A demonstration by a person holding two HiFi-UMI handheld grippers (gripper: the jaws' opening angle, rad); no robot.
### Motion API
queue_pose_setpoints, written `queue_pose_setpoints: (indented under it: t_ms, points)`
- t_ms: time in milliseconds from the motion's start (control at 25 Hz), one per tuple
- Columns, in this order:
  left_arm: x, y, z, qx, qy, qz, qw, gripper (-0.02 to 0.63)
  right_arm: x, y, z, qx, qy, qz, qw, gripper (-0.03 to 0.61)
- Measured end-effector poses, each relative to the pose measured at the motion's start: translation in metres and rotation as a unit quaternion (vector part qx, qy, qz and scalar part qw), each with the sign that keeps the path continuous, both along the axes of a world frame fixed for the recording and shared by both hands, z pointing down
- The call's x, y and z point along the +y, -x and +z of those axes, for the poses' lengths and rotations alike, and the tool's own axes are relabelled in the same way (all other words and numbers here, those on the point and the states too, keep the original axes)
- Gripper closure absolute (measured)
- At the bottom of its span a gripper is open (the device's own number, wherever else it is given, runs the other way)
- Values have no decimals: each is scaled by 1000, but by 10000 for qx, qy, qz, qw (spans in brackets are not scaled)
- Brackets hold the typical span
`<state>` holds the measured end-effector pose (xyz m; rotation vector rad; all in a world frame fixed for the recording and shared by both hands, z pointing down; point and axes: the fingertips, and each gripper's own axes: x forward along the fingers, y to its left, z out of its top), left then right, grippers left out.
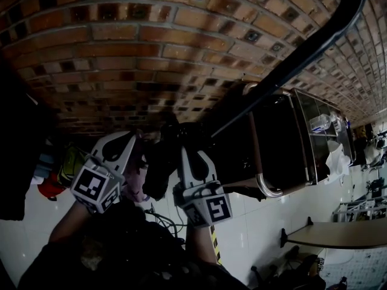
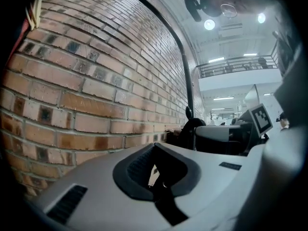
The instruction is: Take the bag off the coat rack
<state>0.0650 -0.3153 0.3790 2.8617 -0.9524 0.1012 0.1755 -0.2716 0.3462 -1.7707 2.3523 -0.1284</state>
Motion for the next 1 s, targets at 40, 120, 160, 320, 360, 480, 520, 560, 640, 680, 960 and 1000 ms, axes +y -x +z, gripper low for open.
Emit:
queue_pose_setpoints:
  t_ms: [40, 120, 160, 320, 360, 480, 520, 560, 640, 680, 960, 1000]
  points:
    - [-2, -2, -1, 26, -1, 22, 10000, 580, 0, -1, -4, -54, -20, -17, 10000, 522]
    - [-5, -6, -2, 58, -24, 56, 10000, 580, -1, -2, -11, -111, -40, -43, 9999, 522]
    - [-7, -8, -3, 56, -39, 72, 10000, 580, -2, -3, -14, -165, -51, -64, 9998, 522]
    - [-12, -12, -5, 8, -64, 142, 9999, 580, -4, -4, -26, -183, -104, -58, 9998, 522]
    - [-14, -13, -6, 17, -66, 151, 9999, 580, -4, -4, -28, -175, -119, -50, 9998, 522]
    - [-19, -17, -11, 94, -67, 187, 9998, 580, -5, -7, -34, -221, -155, -28, 9996, 522]
    - [-21, -19, -12, 94, -66, 216, 9997, 580, -5, -9, -36, -260, -159, -22, 9995, 522]
    - [-22, -21, -12, 73, -73, 253, 9996, 580, -5, -10, -38, -309, -172, -21, 9994, 522]
    - [-24, -24, -15, 24, -116, 341, 9993, 580, -5, -13, -44, -363, -215, -10, 9991, 523]
    - [-24, -26, -18, 26, -146, 386, 9991, 580, -6, -15, -47, -382, -225, 2, 9990, 523]
    - [-34, -37, -36, 185, -226, 562, 9980, 580, -9, -27, -54, -407, -318, 67, 9986, 523]
    - [-35, -38, -37, 176, -231, 581, 9979, 580, -11, -28, -57, -485, -309, 104, 9983, 523]
